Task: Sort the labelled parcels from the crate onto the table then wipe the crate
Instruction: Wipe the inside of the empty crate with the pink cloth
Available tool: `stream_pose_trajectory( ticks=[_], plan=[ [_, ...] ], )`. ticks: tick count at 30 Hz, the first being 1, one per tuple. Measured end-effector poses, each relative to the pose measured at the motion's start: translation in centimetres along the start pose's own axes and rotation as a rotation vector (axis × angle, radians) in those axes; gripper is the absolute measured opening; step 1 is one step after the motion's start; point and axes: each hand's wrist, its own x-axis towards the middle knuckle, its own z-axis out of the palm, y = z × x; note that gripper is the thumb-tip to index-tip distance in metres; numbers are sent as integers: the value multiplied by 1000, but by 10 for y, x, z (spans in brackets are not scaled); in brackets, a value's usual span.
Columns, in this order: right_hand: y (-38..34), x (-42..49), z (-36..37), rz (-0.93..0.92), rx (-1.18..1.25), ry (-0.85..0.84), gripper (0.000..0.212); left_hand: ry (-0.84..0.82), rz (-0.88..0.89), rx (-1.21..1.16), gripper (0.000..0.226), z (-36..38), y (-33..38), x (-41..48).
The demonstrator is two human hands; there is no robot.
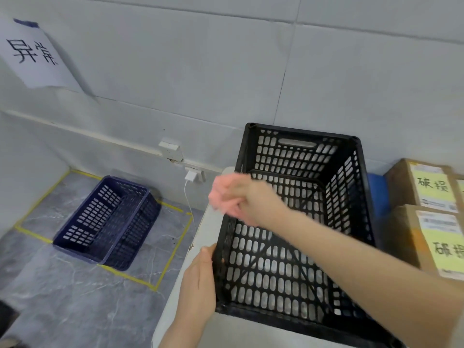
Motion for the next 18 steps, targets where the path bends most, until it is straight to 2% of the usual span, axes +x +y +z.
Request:
stream_pose_trajectory(
  ticks=[2, 5, 8, 12, 15, 16, 17, 18],
  plan=[
    [-25, -42, 21, -112, 61, -33, 27, 66, -20, 37, 71, 1, -1, 0],
    [-55, -86, 40, -149, 412, -70, 28, 141, -39, -27, 79, 3, -2, 0],
    [-60, -102, 49, -194, 455, -2, 23, 102, 1, -78, 77, 7, 12, -13],
    [-57, -99, 43, -248, 454, -58, 15, 141, 1, -153, 72, 10, 10, -12],
    [-54, -96, 36, -243, 447, -49, 28, 87, -30, -426, 73, 8, -8, -1],
    [-51, -95, 34, -223, 469, -73, 33, 80, 14, -398, 66, 5, -14, -1],
    [-50, -93, 30, -189, 498, -114, 37, 119, 99, -248, 56, 3, -18, -2],
    [-50, -91, 26, -151, 528, -171, 39, 196, 212, -20, 57, 3, -24, -2]
  ],
)
